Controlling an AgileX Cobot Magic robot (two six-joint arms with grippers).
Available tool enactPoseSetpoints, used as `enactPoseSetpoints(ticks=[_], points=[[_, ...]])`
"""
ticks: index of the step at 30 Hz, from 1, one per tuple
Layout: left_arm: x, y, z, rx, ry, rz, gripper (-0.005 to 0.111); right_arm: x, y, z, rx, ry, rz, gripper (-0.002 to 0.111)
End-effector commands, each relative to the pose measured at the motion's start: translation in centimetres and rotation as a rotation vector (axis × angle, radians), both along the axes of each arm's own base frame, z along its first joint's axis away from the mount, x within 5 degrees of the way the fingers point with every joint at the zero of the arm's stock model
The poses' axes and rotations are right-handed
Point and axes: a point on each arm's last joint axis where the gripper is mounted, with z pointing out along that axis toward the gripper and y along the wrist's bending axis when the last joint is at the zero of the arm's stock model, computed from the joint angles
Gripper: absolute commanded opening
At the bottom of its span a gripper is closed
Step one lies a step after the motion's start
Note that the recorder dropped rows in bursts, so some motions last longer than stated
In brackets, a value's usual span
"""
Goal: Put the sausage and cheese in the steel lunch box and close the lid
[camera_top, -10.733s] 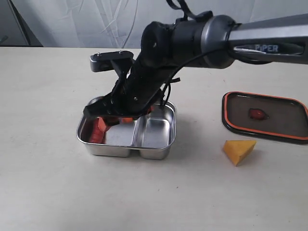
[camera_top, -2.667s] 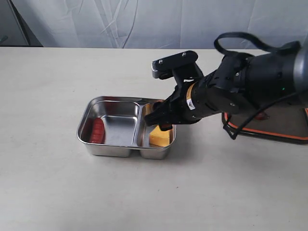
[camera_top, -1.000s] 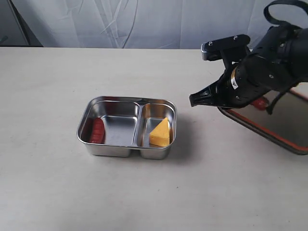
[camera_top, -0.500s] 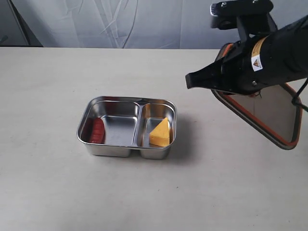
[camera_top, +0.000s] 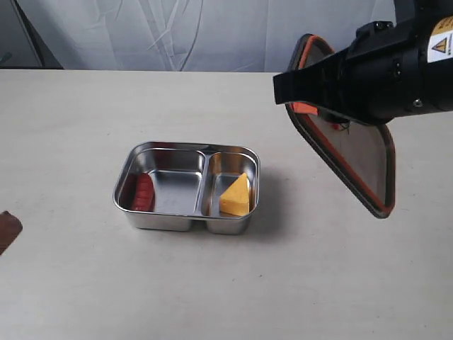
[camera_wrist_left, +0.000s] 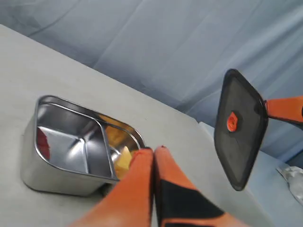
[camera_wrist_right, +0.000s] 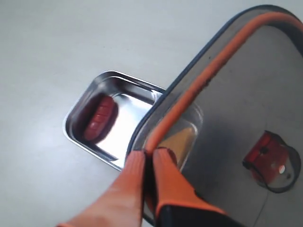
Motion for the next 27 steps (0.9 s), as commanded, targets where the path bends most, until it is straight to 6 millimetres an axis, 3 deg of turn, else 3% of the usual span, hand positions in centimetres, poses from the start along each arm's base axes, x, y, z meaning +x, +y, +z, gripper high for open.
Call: enactPoseSetpoints(ticks=[1, 4, 7, 11, 15, 23, 27], points=[[-0.5, -0.8, 0.0, -0.066, 0.017, -0.103, 0.000, -1.0, 0.8, 0.9, 0.109, -0.005, 0.100, -0.001], [-0.9, -1.5, 0.3, -0.125, 0.022, -0.193, 0.000, -1.6, 1.7, 1.5, 0.210, -0.002, 0.190, -0.001], [-1.4, -2.1, 0.7, -0.108, -0.037, -0.277, 0.008, -1.9, 2.3, 2.2, 0.308, -0.002, 0.240, -0.001], [-1.7, -2.2, 1.6, -0.116, -0.162, -0.309, 0.035, -2.2, 2.7, 2.8, 0.399, 0.000, 0.267, -0.001], [-1.7, -2.2, 1.6, 0.056, -0.276, -0.291, 0.061, -2.4, 3.4, 3.3, 0.474, -0.007, 0.280, -0.001], [-2.2, -2.2, 3.9, 0.241, -0.462, -0.259, 0.059, -3.8, 8.4, 1.8, 0.532, 0.023, 0.321, -0.001], [-2.2, -2.1, 4.5, 0.372, -0.513, -0.231, 0.059, -4.4, 9.9, 1.9, 0.539, 0.005, 0.338, -0.001]])
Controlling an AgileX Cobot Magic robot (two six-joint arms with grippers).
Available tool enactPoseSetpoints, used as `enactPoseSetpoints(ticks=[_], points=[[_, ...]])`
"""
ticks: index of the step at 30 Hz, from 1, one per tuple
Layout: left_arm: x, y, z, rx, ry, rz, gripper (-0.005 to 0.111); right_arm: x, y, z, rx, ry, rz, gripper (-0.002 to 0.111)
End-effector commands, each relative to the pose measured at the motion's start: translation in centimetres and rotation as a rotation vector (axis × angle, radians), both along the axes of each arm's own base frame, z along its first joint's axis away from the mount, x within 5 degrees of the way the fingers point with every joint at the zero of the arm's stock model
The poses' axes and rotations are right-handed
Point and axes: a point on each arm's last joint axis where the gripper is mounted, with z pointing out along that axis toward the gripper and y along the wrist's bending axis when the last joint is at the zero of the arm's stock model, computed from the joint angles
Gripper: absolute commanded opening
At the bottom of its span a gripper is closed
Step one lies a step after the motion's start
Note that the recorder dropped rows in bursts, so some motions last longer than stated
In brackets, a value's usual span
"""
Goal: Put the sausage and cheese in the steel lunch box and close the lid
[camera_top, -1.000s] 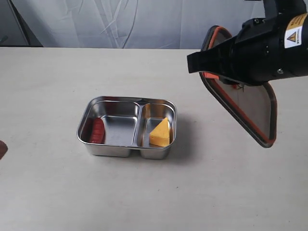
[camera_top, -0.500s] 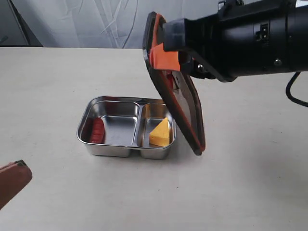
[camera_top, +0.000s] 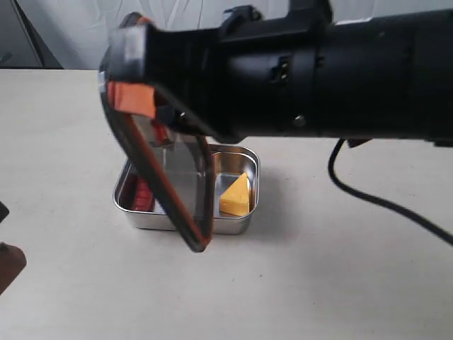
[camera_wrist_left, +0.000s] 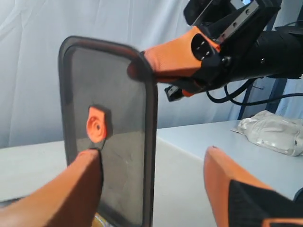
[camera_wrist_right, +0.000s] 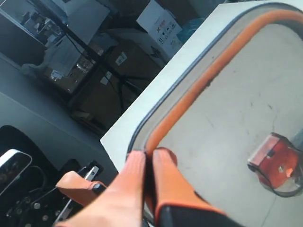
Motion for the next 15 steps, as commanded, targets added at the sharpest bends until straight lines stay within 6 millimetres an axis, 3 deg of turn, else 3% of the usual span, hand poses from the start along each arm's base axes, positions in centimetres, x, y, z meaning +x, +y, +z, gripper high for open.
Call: enactPoseSetpoints(ticks=[1, 7, 15], points=[[-0.1, 0.1, 0.6, 0.133, -0.088, 0.050, 0.059, -0.5, 1.2, 0.5, 0.024, -0.038, -0.006, -0.001], [0.2, 0.9, 1.2, 0.281, -0.135, 0.188, 0.059, -0.8, 1.5, 2.0, 0.063, -0.050, 0.036, -0.001], [0.7, 0.4, 1.9, 0.196, -0.083, 0.100, 0.059, -0.7, 1.7, 4.8, 0.144, -0.079, 0.032, -0.001]])
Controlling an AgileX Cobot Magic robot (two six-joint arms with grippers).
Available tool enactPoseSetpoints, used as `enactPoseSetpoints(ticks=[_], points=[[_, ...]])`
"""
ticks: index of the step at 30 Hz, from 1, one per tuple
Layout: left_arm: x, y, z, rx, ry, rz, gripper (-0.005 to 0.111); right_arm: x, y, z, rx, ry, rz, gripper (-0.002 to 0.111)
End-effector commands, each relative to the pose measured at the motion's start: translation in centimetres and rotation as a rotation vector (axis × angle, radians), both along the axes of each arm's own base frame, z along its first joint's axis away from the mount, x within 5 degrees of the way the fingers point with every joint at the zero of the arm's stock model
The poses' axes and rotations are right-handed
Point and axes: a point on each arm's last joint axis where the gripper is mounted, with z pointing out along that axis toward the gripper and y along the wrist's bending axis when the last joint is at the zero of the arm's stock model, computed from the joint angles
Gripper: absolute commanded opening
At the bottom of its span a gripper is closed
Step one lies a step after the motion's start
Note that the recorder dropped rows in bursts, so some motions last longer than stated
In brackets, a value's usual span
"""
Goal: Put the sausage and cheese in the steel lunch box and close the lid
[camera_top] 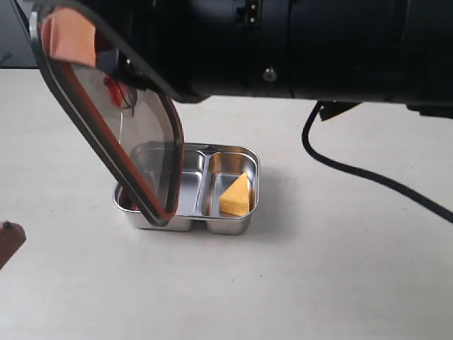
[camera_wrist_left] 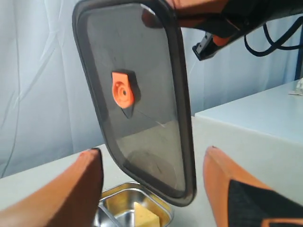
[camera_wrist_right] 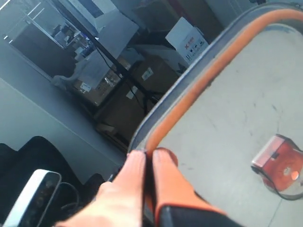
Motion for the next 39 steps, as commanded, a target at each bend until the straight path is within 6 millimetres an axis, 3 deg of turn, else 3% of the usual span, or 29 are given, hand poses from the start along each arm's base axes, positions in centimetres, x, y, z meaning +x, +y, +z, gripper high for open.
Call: enactPoseSetpoints(ticks=[1, 7, 17, 24, 30, 32, 36, 39], points=[[0.1, -0.4, 1.0, -0.043, 0.003, -0.068, 0.059, 0.0, 0.0, 1.8, 0.049, -0.026, 0.000, -0.001], [0.4, -0.7, 3.5, -0.058, -0.053, -0.113, 0.059, -0.3, 0.4, 2.4, 0.077, -0.028, -0.003, -0.001], [2.7, -1.1, 3.4, 0.004, 0.008, -0.149, 0.057, -0.8, 2.5, 1.6, 0.081, -0.061, 0.056, -0.001], [4.1, -1.2, 2.9, 0.076, 0.028, -0.150, 0.054, -0.6, 4.3, 2.3, 0.107, -0.064, 0.132, -0.001], [5.0, -0.5, 4.0, 0.131, -0.013, -0.036, 0.054, -1.8, 5.9, 1.2, 0.080, -0.054, 0.194, -0.001], [5.1, -0.4, 4.6, 0.131, -0.028, -0.020, 0.050, -2.7, 6.4, 1.1, 0.065, -0.076, 0.199, -0.001], [5.0, -0.4, 4.8, 0.131, -0.035, -0.022, 0.004, -4.4, 6.9, 1.1, 0.073, -0.073, 0.268, -0.001], [5.1, -0.3, 4.8, 0.131, -0.034, -0.017, 0.000, -5.0, 6.9, 1.2, 0.090, -0.070, 0.335, -0.001]])
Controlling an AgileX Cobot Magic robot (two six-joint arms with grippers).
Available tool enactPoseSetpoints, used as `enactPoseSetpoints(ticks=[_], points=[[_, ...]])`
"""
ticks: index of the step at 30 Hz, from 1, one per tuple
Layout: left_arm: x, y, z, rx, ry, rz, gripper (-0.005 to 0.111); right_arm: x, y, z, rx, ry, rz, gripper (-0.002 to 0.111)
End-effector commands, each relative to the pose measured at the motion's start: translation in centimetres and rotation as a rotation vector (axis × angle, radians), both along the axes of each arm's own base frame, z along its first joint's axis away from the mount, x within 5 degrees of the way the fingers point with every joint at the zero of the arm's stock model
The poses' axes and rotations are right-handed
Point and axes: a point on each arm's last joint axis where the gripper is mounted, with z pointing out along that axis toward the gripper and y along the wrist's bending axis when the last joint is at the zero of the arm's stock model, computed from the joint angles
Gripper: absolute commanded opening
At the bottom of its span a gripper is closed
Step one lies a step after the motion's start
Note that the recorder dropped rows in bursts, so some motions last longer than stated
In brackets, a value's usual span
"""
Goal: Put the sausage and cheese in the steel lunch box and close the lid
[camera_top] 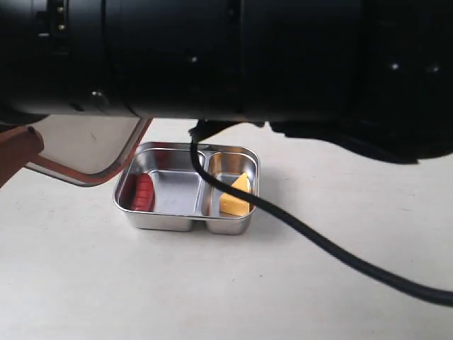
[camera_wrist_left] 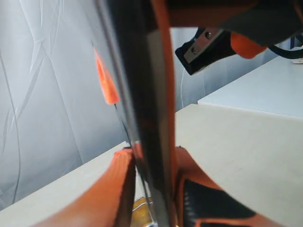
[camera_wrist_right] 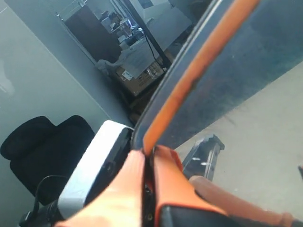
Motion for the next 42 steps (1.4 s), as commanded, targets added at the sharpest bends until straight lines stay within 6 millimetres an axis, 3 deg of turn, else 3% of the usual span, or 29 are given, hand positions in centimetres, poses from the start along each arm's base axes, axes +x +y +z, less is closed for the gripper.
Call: enactPoseSetpoints(ticks=[1, 9, 18, 24, 28, 31, 34, 35, 36, 38, 41, 42], points=[[0.2, 0.2, 0.6, -0.020, -0.009, 0.028, 0.000, -1.7, 0.3, 0.2, 0.028, 0.035, 0.143, -0.001], [1.5, 2.5, 0.6, -0.002, 0.019, 0.314, 0.000, -1.7, 0.1, -1.1, -0.120, -0.034, 0.147, 0.000], [1.5, 2.9, 2.1, 0.045, -0.049, 0.366, 0.000, -1.1, -0.3, -2.3, -0.264, -0.047, 0.094, 0.043], [1.5, 3.3, 2.4, 0.194, -0.096, 0.421, 0.000, -0.8, -0.7, -2.6, -0.322, -0.037, 0.064, 0.035], [1.6, 3.6, 2.2, 0.307, -0.121, 0.462, 0.000, 1.9, -2.6, -3.1, -0.413, 0.062, -0.068, 0.032], [1.8, 4.2, 2.1, 0.463, -0.167, 0.533, 0.000, 6.1, -5.8, -3.7, -0.499, 0.178, -0.214, 0.031], [1.8, 4.5, 2.2, 0.681, -0.260, 0.570, 0.000, 8.7, -7.7, -3.7, -0.479, 0.202, -0.324, 0.031], [1.8, 4.6, 2.3, 0.783, -0.306, 0.574, 0.000, 9.8, -8.4, -3.7, -0.458, 0.215, -0.372, 0.025], [1.8, 4.7, 2.3, 0.843, -0.334, 0.588, 0.000, 10.7, -8.8, -3.8, -0.442, 0.219, -0.411, 0.012], [1.9, 4.9, 2.5, 0.878, -0.357, 0.622, 0.000, 11.9, -9.5, -4.0, -0.420, 0.262, -0.449, 0.000], [1.9, 4.8, 2.5, 0.931, -0.380, 0.608, 0.000, 13.6, -11.2, -5.4, -0.548, 0.259, -0.445, 0.001], [2.0, 4.6, 2.3, 0.946, -0.374, 0.583, 0.000, 14.4, -12.2, -6.8, -0.679, 0.241, -0.435, 0.001]])
